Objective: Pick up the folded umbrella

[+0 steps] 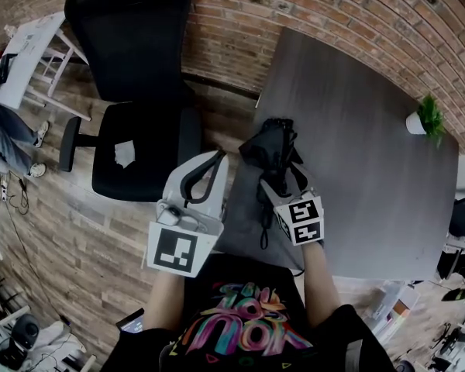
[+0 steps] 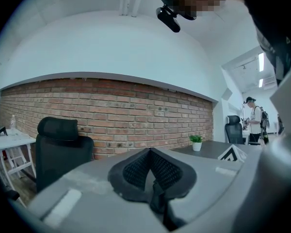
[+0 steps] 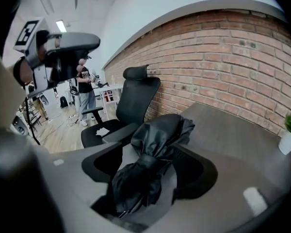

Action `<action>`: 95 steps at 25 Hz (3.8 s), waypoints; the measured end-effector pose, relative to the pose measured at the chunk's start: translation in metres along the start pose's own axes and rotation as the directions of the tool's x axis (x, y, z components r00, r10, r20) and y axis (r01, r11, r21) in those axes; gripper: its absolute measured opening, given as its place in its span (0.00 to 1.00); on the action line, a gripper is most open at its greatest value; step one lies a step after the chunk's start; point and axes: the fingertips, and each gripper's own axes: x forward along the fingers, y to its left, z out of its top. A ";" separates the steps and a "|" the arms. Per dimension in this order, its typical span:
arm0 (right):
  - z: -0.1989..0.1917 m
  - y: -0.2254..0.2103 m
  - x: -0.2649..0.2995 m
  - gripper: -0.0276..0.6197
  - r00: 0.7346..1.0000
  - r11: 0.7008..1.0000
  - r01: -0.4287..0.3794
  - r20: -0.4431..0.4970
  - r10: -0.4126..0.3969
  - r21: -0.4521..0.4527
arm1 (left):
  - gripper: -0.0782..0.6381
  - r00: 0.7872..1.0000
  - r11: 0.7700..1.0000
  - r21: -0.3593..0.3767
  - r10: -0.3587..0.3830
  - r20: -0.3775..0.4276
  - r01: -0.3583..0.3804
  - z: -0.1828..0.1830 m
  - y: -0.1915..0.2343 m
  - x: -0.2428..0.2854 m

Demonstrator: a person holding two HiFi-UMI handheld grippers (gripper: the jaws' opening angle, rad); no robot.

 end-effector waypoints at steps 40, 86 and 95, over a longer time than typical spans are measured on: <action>-0.041 -0.016 0.070 0.59 0.976 0.976 0.024 -0.218 0.024 0.215 | 0.11 0.999 0.999 0.004 0.040 -0.015 -0.040 -0.008 0.016 -0.006; 0.127 -0.016 -0.103 0.44 0.928 0.969 -0.072 0.371 -0.021 0.236 | 0.11 0.986 0.993 0.099 -0.075 0.147 0.061 0.066 -0.015 -0.006; 0.147 -0.006 -0.166 0.44 0.864 0.990 -0.019 0.502 -0.052 0.137 | 0.11 0.979 0.991 0.102 -0.105 0.174 0.088 0.080 -0.023 -0.003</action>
